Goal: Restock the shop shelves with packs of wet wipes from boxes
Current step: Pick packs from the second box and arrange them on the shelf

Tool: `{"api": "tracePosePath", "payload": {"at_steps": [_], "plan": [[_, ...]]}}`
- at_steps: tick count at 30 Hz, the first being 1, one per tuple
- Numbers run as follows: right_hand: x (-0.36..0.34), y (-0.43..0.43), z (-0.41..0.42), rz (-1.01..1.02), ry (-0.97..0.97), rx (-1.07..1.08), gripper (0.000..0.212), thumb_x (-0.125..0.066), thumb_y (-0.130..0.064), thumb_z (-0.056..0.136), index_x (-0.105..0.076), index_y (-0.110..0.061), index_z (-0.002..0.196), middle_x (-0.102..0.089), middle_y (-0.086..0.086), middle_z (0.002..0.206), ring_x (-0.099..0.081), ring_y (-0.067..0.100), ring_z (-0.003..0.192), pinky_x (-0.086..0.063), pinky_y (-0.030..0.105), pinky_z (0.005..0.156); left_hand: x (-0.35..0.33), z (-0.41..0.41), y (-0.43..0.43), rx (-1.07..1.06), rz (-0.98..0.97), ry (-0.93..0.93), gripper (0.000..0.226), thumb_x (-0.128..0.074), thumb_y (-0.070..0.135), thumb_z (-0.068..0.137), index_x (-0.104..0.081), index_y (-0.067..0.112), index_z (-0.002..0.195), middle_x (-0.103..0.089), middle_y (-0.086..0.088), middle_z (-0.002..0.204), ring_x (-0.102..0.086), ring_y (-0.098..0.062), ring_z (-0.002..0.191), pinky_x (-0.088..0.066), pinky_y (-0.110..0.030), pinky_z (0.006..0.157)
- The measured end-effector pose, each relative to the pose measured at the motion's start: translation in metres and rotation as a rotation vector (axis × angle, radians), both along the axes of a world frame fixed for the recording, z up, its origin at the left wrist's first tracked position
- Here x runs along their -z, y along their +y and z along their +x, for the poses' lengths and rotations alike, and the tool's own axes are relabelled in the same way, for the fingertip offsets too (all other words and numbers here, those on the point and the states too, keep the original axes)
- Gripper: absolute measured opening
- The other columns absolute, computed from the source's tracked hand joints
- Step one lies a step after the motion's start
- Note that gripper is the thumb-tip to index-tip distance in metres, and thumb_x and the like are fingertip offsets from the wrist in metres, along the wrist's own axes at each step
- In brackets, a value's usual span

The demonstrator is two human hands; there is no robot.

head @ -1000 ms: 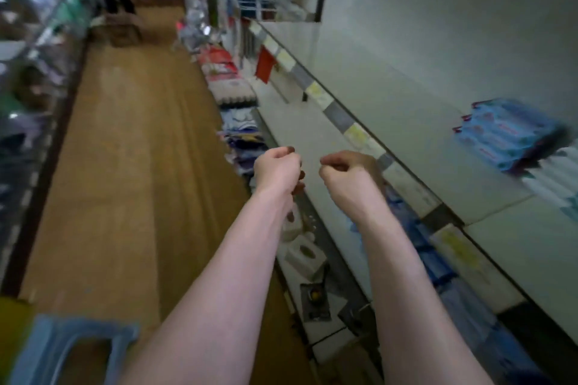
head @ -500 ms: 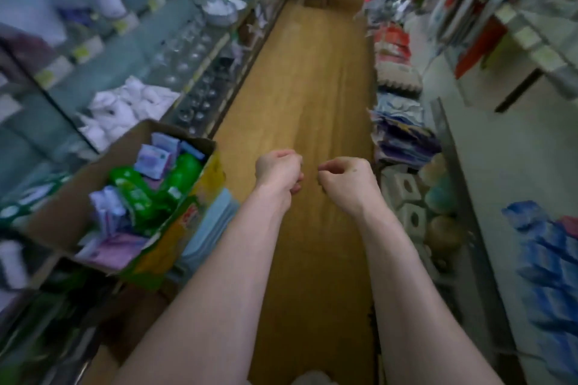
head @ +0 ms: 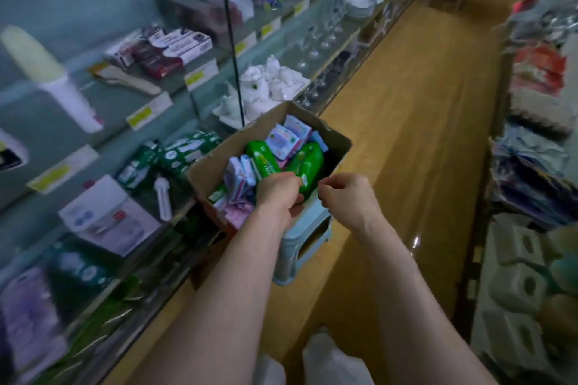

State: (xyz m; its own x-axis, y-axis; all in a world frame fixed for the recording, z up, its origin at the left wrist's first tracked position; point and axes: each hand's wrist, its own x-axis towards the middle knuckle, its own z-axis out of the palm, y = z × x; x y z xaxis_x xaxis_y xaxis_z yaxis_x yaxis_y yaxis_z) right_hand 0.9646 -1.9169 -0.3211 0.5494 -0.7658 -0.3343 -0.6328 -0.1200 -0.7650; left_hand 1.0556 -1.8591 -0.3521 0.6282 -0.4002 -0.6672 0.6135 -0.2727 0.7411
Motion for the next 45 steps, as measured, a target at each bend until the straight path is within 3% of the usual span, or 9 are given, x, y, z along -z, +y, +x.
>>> {"api": "tracePosePath", "payload": {"at_steps": [7,15,20,22,27,34,38,42,45], "plan": [[0.042,-0.003,0.070,0.065,0.068,-0.159,0.018,-0.055,-0.013,0.088,-0.071,-0.005,0.083,-0.062,0.008,0.069,-0.056,0.023,0.067,-0.050,0.039,0.067,0.041,0.062,0.025,-0.236,0.088,0.099,0.016,-0.049,0.006,0.094,-0.053,0.016,0.082,-0.047,-0.002,0.068,-0.044,-0.012,0.056,-0.040,-0.024,0.054],[0.083,-0.059,0.130,0.114,0.130,-0.305,0.024,-0.055,-0.014,0.090,-0.072,-0.011,0.106,-0.069,0.011,0.106,-0.063,0.030,0.100,-0.050,0.035,0.083,0.079,0.110,-0.013,-0.329,0.165,0.182,0.009,-0.048,0.005,0.094,-0.053,0.011,0.091,-0.049,-0.003,0.069,-0.047,-0.006,0.036,-0.041,-0.026,0.053],[0.118,-0.068,0.172,0.210,0.159,-0.384,0.035,-0.054,-0.009,0.088,-0.064,-0.008,0.122,-0.064,0.014,0.122,-0.060,0.031,0.111,-0.049,0.041,0.096,0.103,0.137,-0.011,-0.397,0.200,0.228,0.015,-0.051,0.005,0.092,-0.055,0.011,0.078,-0.053,0.001,0.044,-0.039,-0.003,0.023,-0.043,-0.020,0.043],[0.133,-0.066,0.186,0.275,0.179,-0.412,0.042,-0.054,-0.010,0.088,-0.058,-0.010,0.130,-0.062,0.014,0.123,-0.060,0.026,0.102,-0.048,0.035,0.088,0.112,0.146,-0.006,-0.403,0.250,0.234,0.020,-0.048,0.007,0.094,-0.052,0.012,0.075,-0.053,-0.003,0.056,-0.039,-0.003,0.022,-0.043,-0.021,0.041],[0.170,-0.057,0.213,0.323,0.248,-0.502,0.048,-0.050,-0.008,0.090,-0.046,-0.005,0.138,-0.057,0.020,0.129,-0.059,0.029,0.106,-0.044,0.031,0.085,0.142,0.167,-0.002,-0.419,0.327,0.248,0.015,-0.050,0.009,0.093,-0.053,0.013,0.078,-0.053,-0.006,0.072,-0.051,-0.013,0.053,-0.043,-0.019,0.036],[0.206,-0.042,0.246,0.223,0.291,-0.533,0.040,-0.046,-0.018,0.097,-0.047,0.006,0.129,-0.054,0.025,0.130,-0.052,0.037,0.119,-0.041,0.035,0.093,0.183,0.183,-0.010,-0.356,0.391,0.205,0.013,-0.049,0.018,0.095,-0.061,0.013,0.100,-0.061,-0.007,0.081,-0.052,-0.017,0.058,-0.042,-0.022,0.045],[0.224,-0.034,0.263,0.222,0.296,-0.480,0.043,-0.053,-0.021,0.093,-0.048,0.001,0.129,-0.054,0.019,0.130,-0.052,0.034,0.119,-0.042,0.031,0.091,0.202,0.197,-0.014,-0.380,0.324,0.206,0.030,-0.059,0.033,0.087,-0.069,0.013,0.106,-0.070,-0.009,0.105,-0.066,-0.021,0.081,-0.052,-0.028,0.066],[0.238,-0.033,0.270,0.140,0.341,-0.545,0.043,-0.051,-0.026,0.094,-0.051,0.001,0.128,-0.049,0.020,0.133,-0.048,0.035,0.121,-0.041,0.034,0.097,0.214,0.205,-0.013,-0.388,0.330,0.250,0.031,-0.059,0.036,0.087,-0.070,0.016,0.108,-0.071,-0.009,0.099,-0.066,-0.024,0.081,-0.052,-0.030,0.069],[0.248,-0.023,0.275,0.083,0.361,-0.536,0.059,-0.052,-0.032,0.094,-0.032,0.003,0.137,-0.035,0.019,0.139,-0.040,0.034,0.124,-0.035,0.033,0.100,0.219,0.213,-0.010,-0.383,0.333,0.305,0.021,-0.055,0.035,0.092,-0.067,0.018,0.091,-0.065,-0.005,0.080,-0.059,-0.020,0.068,-0.049,-0.030,0.064]]}}
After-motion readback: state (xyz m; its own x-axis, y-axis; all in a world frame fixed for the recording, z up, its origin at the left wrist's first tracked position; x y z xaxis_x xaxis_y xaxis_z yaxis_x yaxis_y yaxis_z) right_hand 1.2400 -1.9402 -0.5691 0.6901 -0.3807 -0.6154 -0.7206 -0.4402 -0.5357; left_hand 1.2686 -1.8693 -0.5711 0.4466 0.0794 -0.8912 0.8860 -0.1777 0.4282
